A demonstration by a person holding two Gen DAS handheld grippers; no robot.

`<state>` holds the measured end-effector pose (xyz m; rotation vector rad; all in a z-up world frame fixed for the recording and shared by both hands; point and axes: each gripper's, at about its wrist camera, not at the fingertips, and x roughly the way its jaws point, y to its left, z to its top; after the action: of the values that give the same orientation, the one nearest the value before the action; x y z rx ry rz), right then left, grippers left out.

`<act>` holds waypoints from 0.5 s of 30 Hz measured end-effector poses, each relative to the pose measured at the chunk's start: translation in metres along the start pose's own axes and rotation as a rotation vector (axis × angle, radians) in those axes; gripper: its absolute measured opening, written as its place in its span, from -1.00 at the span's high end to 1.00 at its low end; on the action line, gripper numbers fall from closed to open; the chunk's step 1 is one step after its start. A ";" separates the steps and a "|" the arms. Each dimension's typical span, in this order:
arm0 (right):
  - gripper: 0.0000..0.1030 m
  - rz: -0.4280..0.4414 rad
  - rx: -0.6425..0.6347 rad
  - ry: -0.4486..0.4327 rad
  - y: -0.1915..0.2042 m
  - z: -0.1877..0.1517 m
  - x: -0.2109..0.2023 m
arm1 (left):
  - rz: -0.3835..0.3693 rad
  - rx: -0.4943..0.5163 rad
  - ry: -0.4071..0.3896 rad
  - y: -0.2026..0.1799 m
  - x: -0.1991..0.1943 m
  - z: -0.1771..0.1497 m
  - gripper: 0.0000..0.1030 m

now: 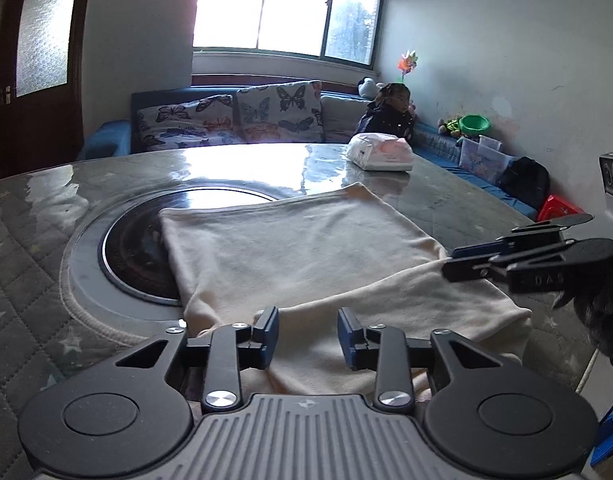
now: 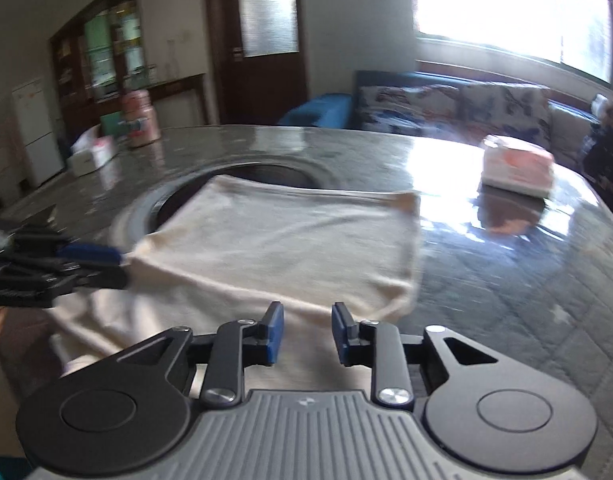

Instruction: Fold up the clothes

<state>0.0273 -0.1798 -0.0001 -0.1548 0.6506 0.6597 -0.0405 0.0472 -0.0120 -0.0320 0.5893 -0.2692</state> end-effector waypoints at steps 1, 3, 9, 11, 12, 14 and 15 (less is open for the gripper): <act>0.45 0.025 -0.022 0.006 0.009 -0.001 0.001 | -0.008 0.010 0.006 -0.003 0.001 -0.001 0.29; 0.34 0.055 -0.053 0.014 0.020 -0.004 0.002 | -0.020 0.031 0.021 -0.006 0.004 -0.005 0.29; 0.28 0.076 -0.186 0.037 0.055 -0.020 0.001 | -0.023 0.070 0.054 -0.009 -0.001 -0.018 0.16; 0.23 0.077 -0.200 0.026 0.059 -0.021 -0.007 | -0.025 0.085 0.049 -0.009 -0.006 -0.019 0.12; 0.21 0.077 -0.207 0.021 0.061 -0.021 -0.010 | -0.027 0.087 0.046 -0.009 -0.008 -0.019 0.08; 0.21 0.066 -0.191 0.017 0.056 -0.022 -0.013 | -0.026 0.083 0.042 -0.008 -0.010 -0.019 0.05; 0.21 0.060 -0.182 0.016 0.054 -0.023 -0.014 | -0.024 0.078 0.039 -0.008 -0.010 -0.019 0.05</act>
<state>-0.0262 -0.1522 -0.0058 -0.3107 0.6121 0.7767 -0.0607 0.0428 -0.0217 0.0415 0.6168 -0.3165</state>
